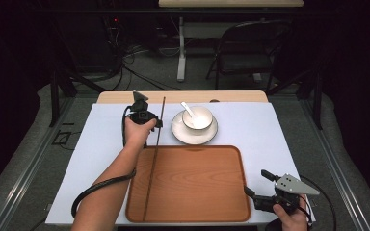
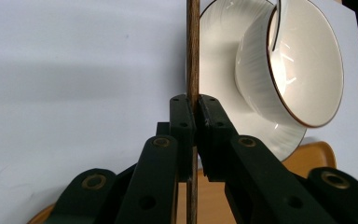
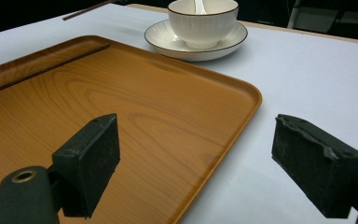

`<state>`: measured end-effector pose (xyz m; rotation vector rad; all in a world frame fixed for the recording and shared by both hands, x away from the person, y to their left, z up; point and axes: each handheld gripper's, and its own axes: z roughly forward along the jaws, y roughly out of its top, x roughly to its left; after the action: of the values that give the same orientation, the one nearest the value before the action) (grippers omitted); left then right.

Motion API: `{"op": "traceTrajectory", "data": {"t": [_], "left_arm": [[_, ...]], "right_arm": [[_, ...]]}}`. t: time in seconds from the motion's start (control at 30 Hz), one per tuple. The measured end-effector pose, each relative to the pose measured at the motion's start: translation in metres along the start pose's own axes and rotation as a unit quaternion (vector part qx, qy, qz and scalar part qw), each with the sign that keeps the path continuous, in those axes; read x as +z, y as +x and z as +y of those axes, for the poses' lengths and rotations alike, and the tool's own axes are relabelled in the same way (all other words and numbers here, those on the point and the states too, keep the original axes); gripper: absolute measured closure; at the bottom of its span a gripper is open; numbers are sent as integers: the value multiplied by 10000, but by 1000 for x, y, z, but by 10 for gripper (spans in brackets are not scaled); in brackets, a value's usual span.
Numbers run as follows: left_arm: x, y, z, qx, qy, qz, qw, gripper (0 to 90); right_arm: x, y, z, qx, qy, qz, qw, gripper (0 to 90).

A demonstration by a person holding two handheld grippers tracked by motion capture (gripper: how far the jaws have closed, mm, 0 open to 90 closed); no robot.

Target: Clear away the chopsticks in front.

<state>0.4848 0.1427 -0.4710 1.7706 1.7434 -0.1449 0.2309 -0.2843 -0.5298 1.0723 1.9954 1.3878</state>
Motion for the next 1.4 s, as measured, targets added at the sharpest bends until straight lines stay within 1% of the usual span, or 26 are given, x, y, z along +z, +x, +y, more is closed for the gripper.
{"op": "traceTrajectory", "data": {"t": [0.07, 0.13, 0.2, 0.27, 0.43, 0.47, 0.53, 0.57, 0.6, 0.63, 0.77, 0.9, 1.07, 1.13, 1.17, 1.3, 1.4], "left_arm": [[-9, 2, -4, 7, -21, 20, 10000, 848], [-18, 6, -8, 33, -24, -18, 10000, 849], [-27, 9, -13, 2, -63, -75, 10000, 848], [-36, 11, -18, 30, -68, -51, 10000, 849], [-58, 20, -32, 52, -80, -127, 9999, 849], [-60, 21, -34, 63, -97, -132, 9998, 848], [-67, 24, -41, 109, -47, -159, 9998, 849], [-70, 25, -44, 129, -51, -142, 9998, 849], [-73, 25, -48, 102, -67, -160, 9998, 848], [-76, 27, -51, 136, -53, -157, 9998, 849], [-85, 30, -67, 226, -60, -93, 9997, 849], [-88, 33, -83, 237, -54, -134, 9996, 849], [-85, 39, -106, 283, 119, -116, 9995, 849], [-81, 41, -116, 271, 151, -96, 9995, 849], [-77, 43, -122, 271, 210, -102, 9994, 849], [-66, 47, -137, 253, 414, -111, 9988, 849], [-58, 51, -146, 205, 503, -123, 9984, 848]], "right_arm": [[0, 0, 0, 13, -2, 0, 10000, 148], [0, 0, 0, 7, -3, -4, 10000, 148], [0, 0, 0, -12, -6, -6, 10000, 148], [0, 1, 0, -14, -4, -8, 10000, 148], [1, 1, 0, 17, 8, -22, 10000, 148], [1, 0, 0, 19, 10, -26, 10000, 148], [1, 0, 0, 23, 9, -30, 10000, 148], [1, 0, 0, 23, 9, -30, 10000, 148], [1, 1, 0, 23, 7, -32, 10000, 148], [1, 1, 1, 23, 7, -35, 10000, 148], [1, 0, 1, 33, 19, -37, 10000, 148], [1, 1, 1, 24, 6, -51, 10000, 148], [1, 0, 1, 53, 20, -48, 10000, 148], [1, 0, 1, 32, 8, -55, 10000, 148], [1, 0, 1, 29, 5, -59, 10000, 148], [1, 1, 1, 35, 12, -60, 10000, 148], [1, 1, 1, 26, 6, -63, 10000, 149]]}}
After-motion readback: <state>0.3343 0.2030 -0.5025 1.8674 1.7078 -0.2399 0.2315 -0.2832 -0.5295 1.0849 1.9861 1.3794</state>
